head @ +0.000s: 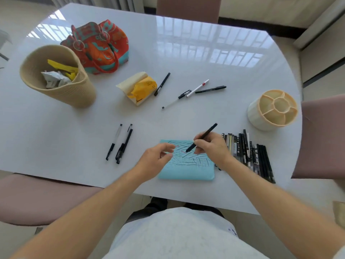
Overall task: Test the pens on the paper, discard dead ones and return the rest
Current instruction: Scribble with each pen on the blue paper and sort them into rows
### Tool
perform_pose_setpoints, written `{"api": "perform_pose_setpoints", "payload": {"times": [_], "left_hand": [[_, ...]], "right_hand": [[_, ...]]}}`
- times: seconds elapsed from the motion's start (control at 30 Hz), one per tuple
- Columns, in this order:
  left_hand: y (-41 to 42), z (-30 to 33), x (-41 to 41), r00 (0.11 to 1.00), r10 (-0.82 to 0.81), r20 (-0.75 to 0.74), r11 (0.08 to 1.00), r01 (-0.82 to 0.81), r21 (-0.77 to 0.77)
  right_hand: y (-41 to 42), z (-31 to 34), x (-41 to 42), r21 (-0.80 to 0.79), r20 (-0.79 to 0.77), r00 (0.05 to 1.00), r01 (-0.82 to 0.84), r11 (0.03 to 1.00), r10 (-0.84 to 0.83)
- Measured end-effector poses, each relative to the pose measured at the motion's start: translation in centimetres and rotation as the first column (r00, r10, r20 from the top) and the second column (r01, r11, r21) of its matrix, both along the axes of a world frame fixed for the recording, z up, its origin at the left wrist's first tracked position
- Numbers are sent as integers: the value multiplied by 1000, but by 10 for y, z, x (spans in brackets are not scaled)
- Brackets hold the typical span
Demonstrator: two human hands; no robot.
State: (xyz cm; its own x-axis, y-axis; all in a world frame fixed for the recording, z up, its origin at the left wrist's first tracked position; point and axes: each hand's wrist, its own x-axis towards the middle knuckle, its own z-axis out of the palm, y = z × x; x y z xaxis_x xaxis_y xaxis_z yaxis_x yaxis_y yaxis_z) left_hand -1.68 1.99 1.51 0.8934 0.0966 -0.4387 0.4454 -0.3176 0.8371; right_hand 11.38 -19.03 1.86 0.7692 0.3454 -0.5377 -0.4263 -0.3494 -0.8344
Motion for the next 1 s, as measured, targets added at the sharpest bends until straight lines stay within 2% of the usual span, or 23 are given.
{"api": "perform_pose_setpoints", "payload": {"times": [0.1,0.23,0.33,0.4,0.5,0.57,0.63,0.67,0.73,0.83,1.0], "left_hand": [[-19,10,5,994,-96,-44,994,93,-51],[-35,13,2,947,-321,-21,938,321,127],[-38,11,-3,902,-431,15,865,408,290],[-43,10,-3,863,-500,70,797,428,426],[-48,6,-2,836,-536,114,743,403,534],[-35,0,-10,854,-519,39,695,395,600],[-7,-8,-26,904,-428,-16,678,333,655],[7,-11,-34,924,-382,3,684,281,673],[22,-15,-45,937,-346,51,700,221,679],[17,-22,-49,919,-389,58,728,268,631],[8,-35,-63,860,-507,54,701,375,607]], "right_hand": [[-10,7,-42,108,-86,992,99,989,-90],[-20,13,-79,148,-128,972,215,965,-197],[-30,12,-97,151,-128,936,344,927,-327],[-32,9,-105,145,-127,904,423,894,-407],[-29,2,-111,116,-120,880,473,874,-460],[-39,-1,-100,69,-137,793,606,793,-594],[-63,-4,-81,33,-139,712,698,715,-688],[-72,-5,-72,15,-122,726,683,730,-677],[-72,-9,-68,6,-79,819,570,822,-568],[-32,-15,-86,47,-17,942,335,941,-335],[14,-25,-109,-23,159,986,47,999,-43]]}}
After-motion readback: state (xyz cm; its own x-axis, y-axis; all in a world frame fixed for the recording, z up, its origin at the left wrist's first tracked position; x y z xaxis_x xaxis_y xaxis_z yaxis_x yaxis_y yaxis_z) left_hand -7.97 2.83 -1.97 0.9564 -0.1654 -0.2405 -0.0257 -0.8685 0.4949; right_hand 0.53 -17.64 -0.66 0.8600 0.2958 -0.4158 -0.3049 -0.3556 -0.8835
